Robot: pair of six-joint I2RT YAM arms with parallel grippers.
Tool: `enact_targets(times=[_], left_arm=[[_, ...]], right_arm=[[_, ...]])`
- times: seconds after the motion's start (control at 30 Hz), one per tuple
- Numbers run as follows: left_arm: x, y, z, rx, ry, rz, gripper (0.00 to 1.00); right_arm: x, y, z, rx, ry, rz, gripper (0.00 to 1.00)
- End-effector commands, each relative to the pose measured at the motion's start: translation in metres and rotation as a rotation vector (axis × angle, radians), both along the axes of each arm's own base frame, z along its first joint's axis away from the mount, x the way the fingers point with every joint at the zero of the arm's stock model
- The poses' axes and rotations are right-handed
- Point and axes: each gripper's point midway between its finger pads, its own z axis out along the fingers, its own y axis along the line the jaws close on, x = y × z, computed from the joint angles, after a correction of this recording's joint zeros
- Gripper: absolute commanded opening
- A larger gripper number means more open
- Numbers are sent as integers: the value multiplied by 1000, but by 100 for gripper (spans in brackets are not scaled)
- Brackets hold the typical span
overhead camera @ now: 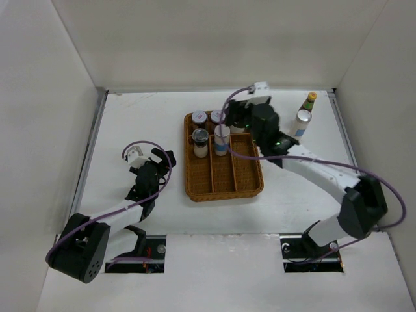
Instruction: Organize the condiment bottles
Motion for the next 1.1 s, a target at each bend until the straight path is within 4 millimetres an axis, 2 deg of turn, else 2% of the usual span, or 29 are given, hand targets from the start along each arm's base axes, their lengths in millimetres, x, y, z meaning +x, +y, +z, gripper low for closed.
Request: enact_targets(times=[0.0, 0.03, 0.13, 0.2, 0.23, 0.33, 0.43, 0.6, 0.7, 0.83, 0.87, 0.93, 1.0, 1.07], left_arm=[[5, -8, 20, -31, -68, -23, 95], [5, -9, 20, -33, -71, -26, 95], [5, -9, 19, -32, -67, -26, 95], [5, -10, 18, -32, -62, -28, 95], [5, -12, 18, -32, -62, -33, 95], [7, -15, 15, -29, -52, -42, 95], [6, -19, 17, -36, -60, -57, 95], [6, -22, 16, -35, -57, -65, 95], [6, -22, 16, -34, -56, -63, 95], [6, -21, 17, -32, -59, -58, 95], [6, -21, 16, -31, -56, -58, 95], [7, -21, 16, -31, -55, -58, 95], [7, -21, 16, -29, -56, -56, 95], [7, -20, 15, -28, -54, -53, 95]], right_arm=[[16, -104, 49, 110, -110, -250, 100], [19, -144, 41, 104, -101, -369, 100], [19, -233, 12, 62, -48, -640, 100], [20, -269, -9, 22, 11, -721, 100], [21, -278, -20, 7, 47, -733, 100], [34, -287, -42, -6, 118, -694, 100], [43, -295, -51, 3, 139, -689, 100], [65, -292, -59, 8, 149, -639, 100], [74, -298, -78, 11, 190, -648, 100], [82, -293, -102, 32, 242, -624, 100], [83, -292, -106, 40, 250, -622, 96], [81, -291, -105, 57, 246, -631, 74], [75, -294, -90, 76, 202, -656, 61], [64, -284, -67, 81, 146, -658, 52]])
